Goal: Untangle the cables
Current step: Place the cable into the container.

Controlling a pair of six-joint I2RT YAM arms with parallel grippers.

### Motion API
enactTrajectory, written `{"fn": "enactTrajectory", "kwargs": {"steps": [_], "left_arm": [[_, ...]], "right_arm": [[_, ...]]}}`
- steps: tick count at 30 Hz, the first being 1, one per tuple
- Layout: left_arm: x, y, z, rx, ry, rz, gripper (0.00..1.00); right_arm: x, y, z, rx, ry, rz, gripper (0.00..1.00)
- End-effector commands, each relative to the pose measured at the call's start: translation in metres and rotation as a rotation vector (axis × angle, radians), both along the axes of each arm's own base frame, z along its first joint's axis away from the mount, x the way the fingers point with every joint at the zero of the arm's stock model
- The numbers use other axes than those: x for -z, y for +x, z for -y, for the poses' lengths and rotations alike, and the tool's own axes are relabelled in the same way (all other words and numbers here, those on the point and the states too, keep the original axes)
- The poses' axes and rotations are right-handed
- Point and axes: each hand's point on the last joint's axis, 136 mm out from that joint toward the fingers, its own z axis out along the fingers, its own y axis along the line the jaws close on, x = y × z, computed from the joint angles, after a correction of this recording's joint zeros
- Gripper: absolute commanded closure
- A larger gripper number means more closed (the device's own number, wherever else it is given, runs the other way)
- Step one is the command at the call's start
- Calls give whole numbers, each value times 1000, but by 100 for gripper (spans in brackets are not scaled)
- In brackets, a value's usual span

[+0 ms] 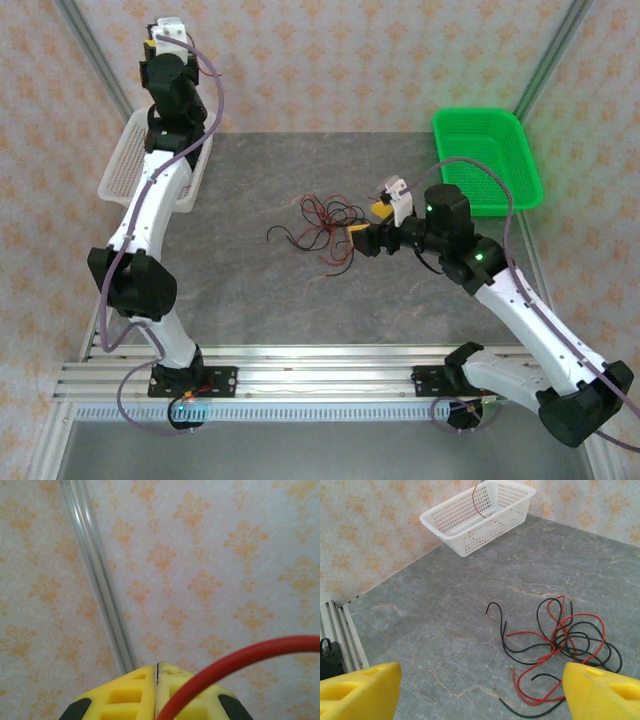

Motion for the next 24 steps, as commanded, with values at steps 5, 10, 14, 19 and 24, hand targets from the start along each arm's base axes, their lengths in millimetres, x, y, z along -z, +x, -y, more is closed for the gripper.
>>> {"fn": "enactTrajectory", "kwargs": {"steps": [5, 10, 14, 19, 24], "left_arm": [[46, 30, -62, -110, -87, -30, 100], [100, 47, -90, -135, -139, -99, 100], [145, 55, -101, -147, -166, -170, 100], [199, 57, -110, -153, -219, -252, 100], [256, 61, -130, -169, -326, -352, 100]], "right_arm": [[30, 6, -5, -2, -20, -82, 18], [50, 7, -4, 13, -43, -132, 19], [60, 8, -4, 19, -57, -159, 19], [66, 8, -5, 19, -69, -177, 19], [70, 7, -5, 27, -82, -186, 19]]}}
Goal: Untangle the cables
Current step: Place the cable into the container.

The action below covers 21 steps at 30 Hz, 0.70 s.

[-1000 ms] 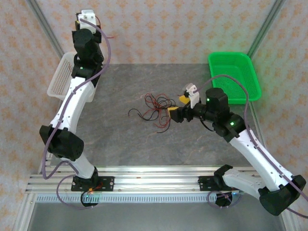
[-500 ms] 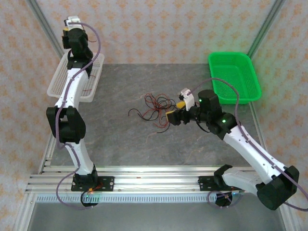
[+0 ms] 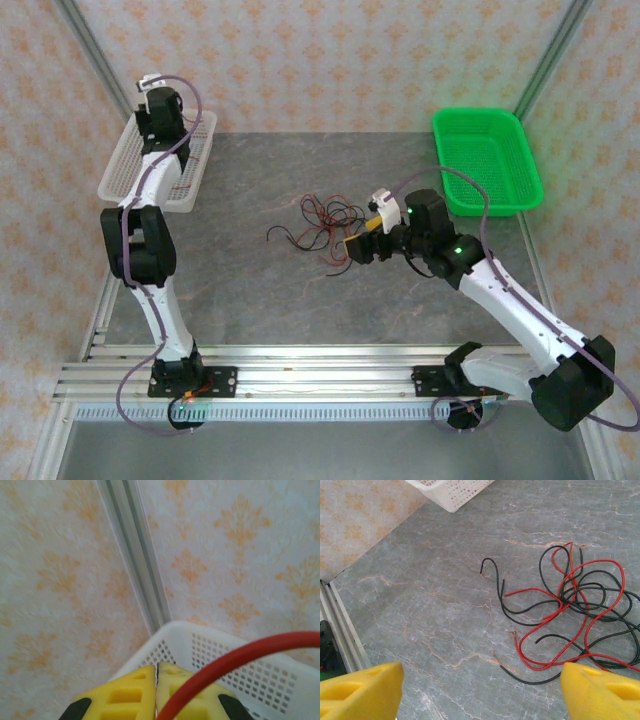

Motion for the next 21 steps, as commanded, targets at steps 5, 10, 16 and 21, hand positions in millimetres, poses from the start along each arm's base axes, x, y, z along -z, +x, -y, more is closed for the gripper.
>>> {"fn": "enactTrajectory", "kwargs": {"steps": [5, 10, 16, 21], "left_arm": [[88, -9, -44, -131, -199, -139, 100], [127, -12, -58, -170, -327, -221, 100], [154, -4, -37, -70, -445, -315, 63], [147, -1, -12, 40, -543, -341, 44]], "right_arm": [[9, -3, 1, 19, -19, -24, 19], [8, -6, 1, 18, -21, -19, 19], [12, 0, 5, 75, -37, -37, 19], [26, 10, 12, 170, -72, -104, 20]]}}
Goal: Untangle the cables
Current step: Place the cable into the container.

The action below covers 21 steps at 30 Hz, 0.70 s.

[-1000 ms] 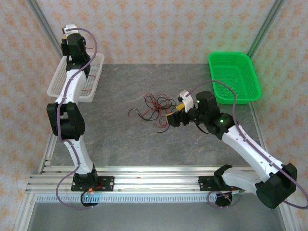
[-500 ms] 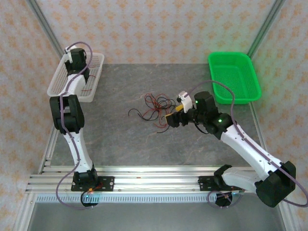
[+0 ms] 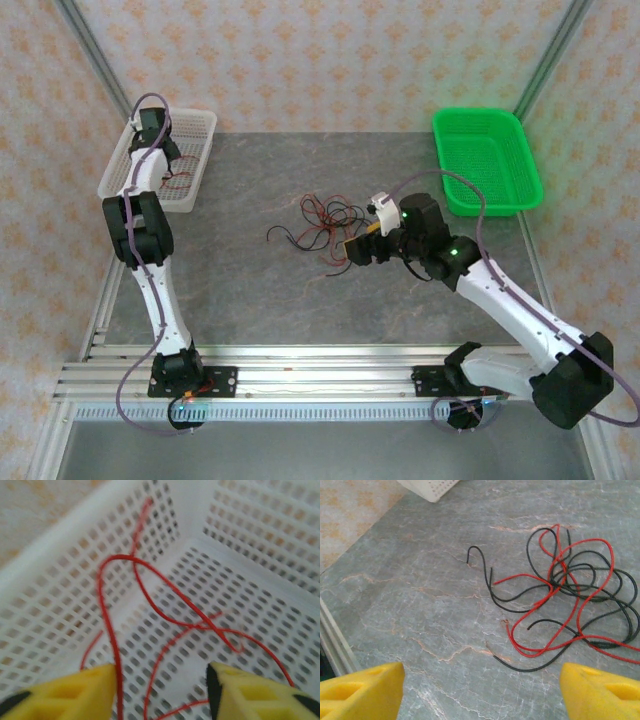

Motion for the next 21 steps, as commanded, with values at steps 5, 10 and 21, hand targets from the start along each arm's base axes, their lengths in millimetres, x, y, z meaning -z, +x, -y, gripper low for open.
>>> {"fn": "enactTrajectory", "kwargs": {"steps": [5, 10, 21], "left_arm": [[-25, -3, 41, 119, -204, -19, 42], [-51, -8, 62, 161, -301, 26, 39], [-152, -32, 95, 256, -345, 198, 35]], "right_arm": [[24, 19, 21, 248, -52, -132, 21], [50, 31, 31, 430, -39, -242, 26], [72, 36, -46, 255, -130, -215, 28]]}}
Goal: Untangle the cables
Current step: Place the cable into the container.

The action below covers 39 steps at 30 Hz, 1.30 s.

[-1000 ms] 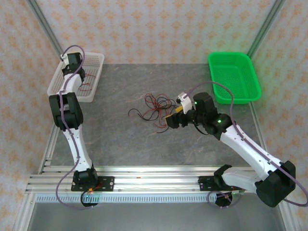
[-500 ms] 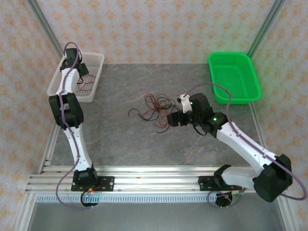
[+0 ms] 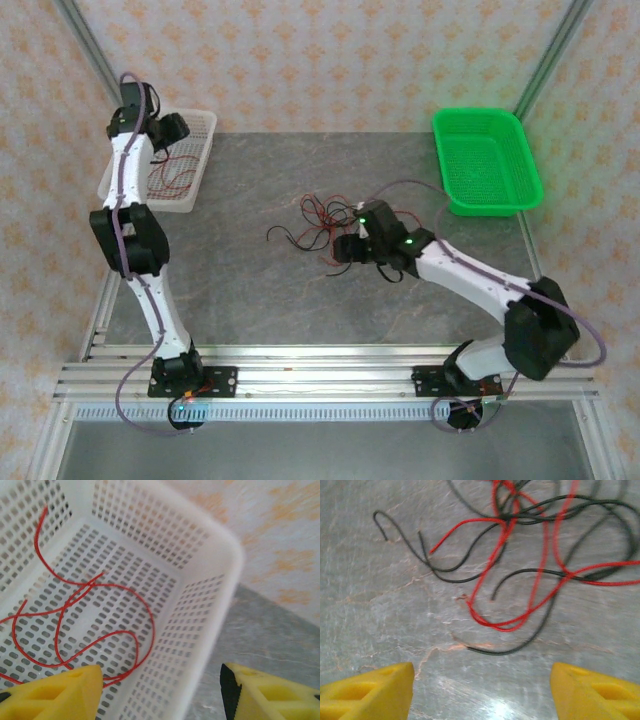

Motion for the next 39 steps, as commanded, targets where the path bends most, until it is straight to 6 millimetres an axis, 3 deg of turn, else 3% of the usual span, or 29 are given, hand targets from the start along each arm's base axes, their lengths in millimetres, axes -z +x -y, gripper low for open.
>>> {"fn": "enactTrajectory", "kwargs": {"steps": [1, 6, 11, 17, 22, 24, 30, 34, 39], "left_arm": [[-56, -17, 21, 37, -11, 84, 35], [-76, -22, 47, 103, 1, 110, 35], [-88, -14, 85, 217, -6, 157, 33], [-98, -4, 113, 308, -1, 183, 33], [-111, -4, 130, 377, 15, 222, 33], [-121, -5, 143, 420, 10, 258, 33], [-156, -11, 194, 604, 26, 386, 33], [-175, -13, 225, 679, 104, 448, 31], [-183, -10, 282, 777, 200, 481, 30]], "right_arm": [[-15, 11, -32, -115, -55, 95, 28], [3, 17, -66, -328, -234, 125, 28], [22, 42, -98, -420, -286, 127, 28], [56, 70, -131, -451, -312, 88, 32], [77, 86, -142, -425, -332, 65, 42], [79, 92, -144, -404, -339, 72, 52], [70, 103, -145, -342, -318, 107, 97], [53, 103, -147, -320, -278, 130, 100], [24, 103, -144, -287, -235, 166, 100]]}}
